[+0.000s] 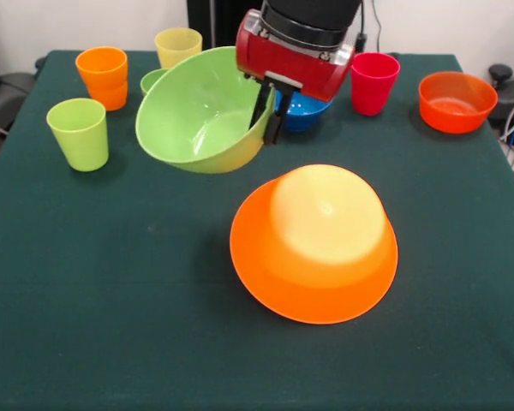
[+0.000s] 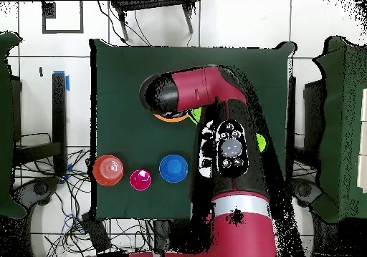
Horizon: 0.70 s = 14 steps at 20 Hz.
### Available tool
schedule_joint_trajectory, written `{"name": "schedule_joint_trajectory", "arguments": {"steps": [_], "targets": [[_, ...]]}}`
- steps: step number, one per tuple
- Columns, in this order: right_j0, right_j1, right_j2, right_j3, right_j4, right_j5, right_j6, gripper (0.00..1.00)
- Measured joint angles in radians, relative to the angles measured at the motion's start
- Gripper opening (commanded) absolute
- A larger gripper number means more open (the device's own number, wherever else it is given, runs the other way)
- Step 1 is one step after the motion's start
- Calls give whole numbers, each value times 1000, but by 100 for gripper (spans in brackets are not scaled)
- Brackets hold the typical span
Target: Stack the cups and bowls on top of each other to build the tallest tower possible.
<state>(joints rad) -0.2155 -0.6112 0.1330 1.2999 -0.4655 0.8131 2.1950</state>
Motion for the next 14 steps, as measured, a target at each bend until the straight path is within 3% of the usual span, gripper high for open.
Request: {"name": "schedule_joint_trajectory", "arguments": {"steps": [14], "targets": [[38,5,47,-26,0,11,-26,0]]}}
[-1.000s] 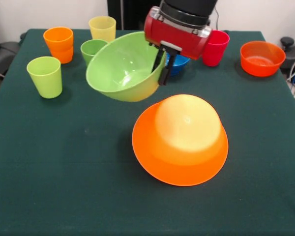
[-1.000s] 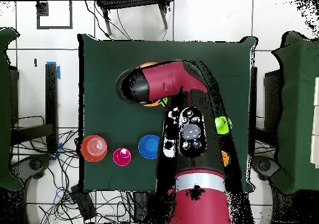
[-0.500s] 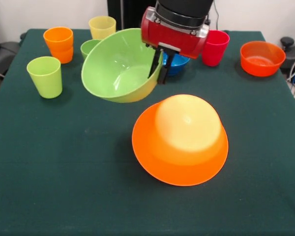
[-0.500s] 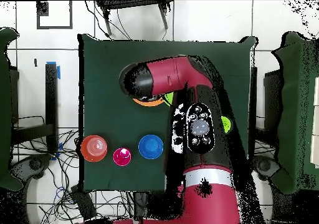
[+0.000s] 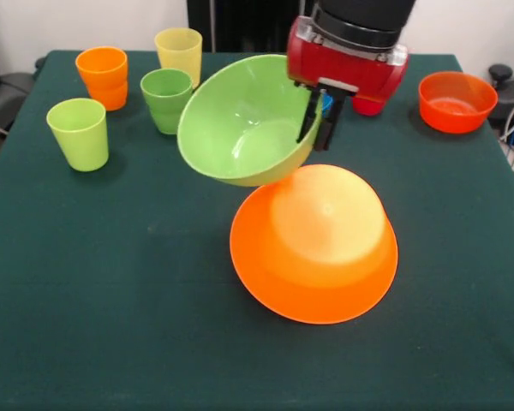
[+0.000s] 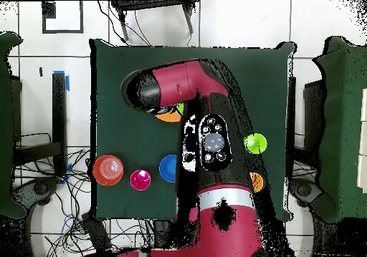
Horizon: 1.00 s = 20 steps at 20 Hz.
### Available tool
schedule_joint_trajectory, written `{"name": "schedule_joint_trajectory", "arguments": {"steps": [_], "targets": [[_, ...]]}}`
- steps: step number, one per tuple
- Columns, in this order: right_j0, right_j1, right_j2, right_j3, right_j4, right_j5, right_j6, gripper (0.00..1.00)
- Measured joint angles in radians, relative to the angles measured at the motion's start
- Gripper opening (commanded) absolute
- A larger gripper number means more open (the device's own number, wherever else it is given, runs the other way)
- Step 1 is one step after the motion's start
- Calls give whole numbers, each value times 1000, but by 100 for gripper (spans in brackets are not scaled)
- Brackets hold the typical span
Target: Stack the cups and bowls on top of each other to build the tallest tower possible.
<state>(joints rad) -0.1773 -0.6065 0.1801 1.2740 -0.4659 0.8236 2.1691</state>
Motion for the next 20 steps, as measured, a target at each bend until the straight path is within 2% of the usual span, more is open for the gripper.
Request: {"name": "schedule_joint_trajectory", "arguments": {"steps": [5,13,16,20], "targets": [[83,41,-3,-104,-13,8,0,0],[164,128,-5,-250,-21,8,0,0],[194,164,-23,-289,-21,8,0,0],[247,216,-85,-331,-45,7,0,0]]}}
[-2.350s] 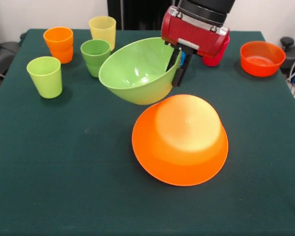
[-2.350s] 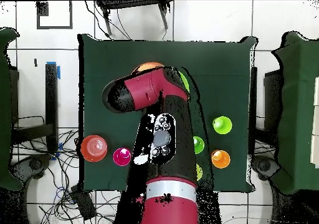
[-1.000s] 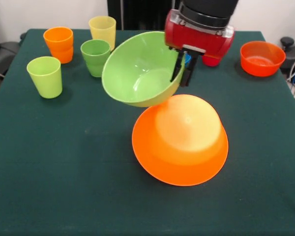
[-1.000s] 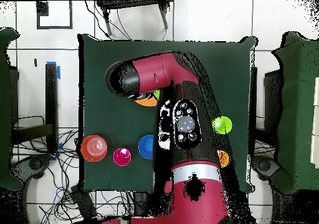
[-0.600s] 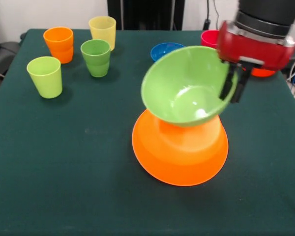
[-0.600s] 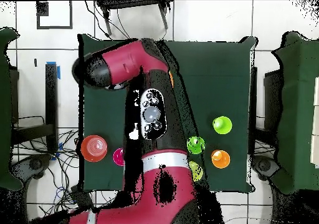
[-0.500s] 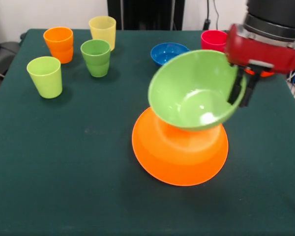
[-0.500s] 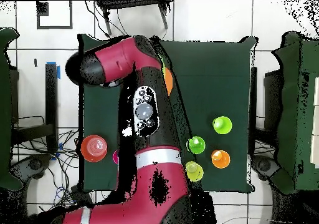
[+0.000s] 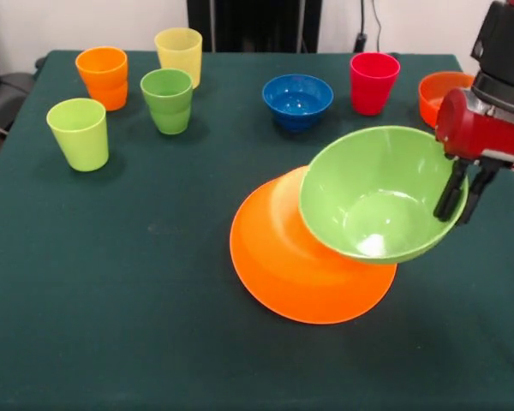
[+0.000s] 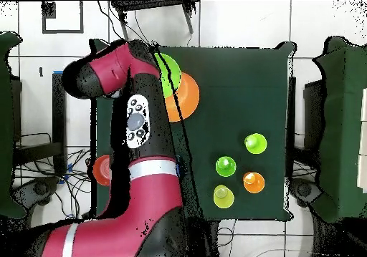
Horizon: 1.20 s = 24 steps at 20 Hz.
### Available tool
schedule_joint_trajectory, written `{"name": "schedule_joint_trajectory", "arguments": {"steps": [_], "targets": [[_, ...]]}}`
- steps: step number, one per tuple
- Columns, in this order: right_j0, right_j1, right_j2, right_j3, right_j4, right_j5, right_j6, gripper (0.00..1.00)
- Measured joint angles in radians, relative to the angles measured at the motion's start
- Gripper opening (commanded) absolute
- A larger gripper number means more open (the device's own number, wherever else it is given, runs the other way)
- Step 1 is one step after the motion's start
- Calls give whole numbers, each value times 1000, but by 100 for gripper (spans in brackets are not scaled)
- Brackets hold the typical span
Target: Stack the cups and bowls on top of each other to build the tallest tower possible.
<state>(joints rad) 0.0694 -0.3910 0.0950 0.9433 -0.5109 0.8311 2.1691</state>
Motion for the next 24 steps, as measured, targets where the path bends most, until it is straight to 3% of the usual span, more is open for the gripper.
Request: {"name": "schedule_joint_trajectory", "arguments": {"steps": [8,16,24], "targets": [[110,74,-173,-32,-94,0,0,0],[153,104,-264,-32,-88,0,0,0],[165,116,-299,-32,-36,0,0,0]]}}
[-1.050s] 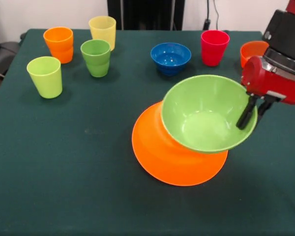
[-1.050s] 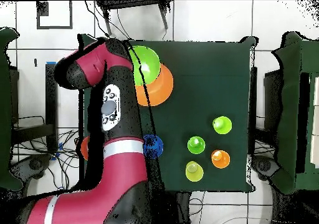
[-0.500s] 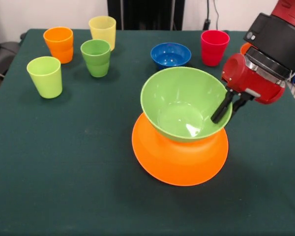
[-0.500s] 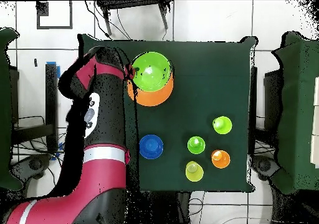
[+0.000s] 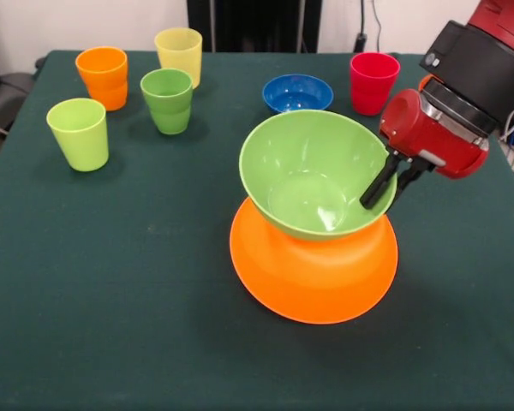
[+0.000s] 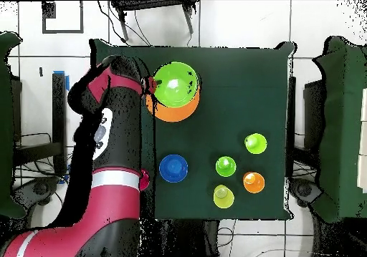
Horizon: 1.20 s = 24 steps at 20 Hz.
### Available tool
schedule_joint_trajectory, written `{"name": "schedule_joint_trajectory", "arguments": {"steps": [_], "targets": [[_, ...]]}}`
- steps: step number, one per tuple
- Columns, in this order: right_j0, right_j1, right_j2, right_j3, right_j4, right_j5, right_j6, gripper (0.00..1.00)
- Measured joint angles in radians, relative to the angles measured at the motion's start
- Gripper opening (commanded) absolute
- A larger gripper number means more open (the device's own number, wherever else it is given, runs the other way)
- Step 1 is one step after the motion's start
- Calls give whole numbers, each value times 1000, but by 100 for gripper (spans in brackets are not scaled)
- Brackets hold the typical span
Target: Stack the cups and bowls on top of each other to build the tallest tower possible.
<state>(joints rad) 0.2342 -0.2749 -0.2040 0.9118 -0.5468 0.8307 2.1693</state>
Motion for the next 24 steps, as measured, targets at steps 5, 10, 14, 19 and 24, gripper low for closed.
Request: {"name": "schedule_joint_trajectory", "arguments": {"steps": [5,10,14,19,24], "targets": [[10,2,-16,11,22,0,0,0],[26,-2,-42,47,46,-27,2,0],[38,-2,-61,61,50,-55,14,0],[50,-2,-85,82,59,-108,40,0],[50,0,-89,85,80,-134,43,0]]}}
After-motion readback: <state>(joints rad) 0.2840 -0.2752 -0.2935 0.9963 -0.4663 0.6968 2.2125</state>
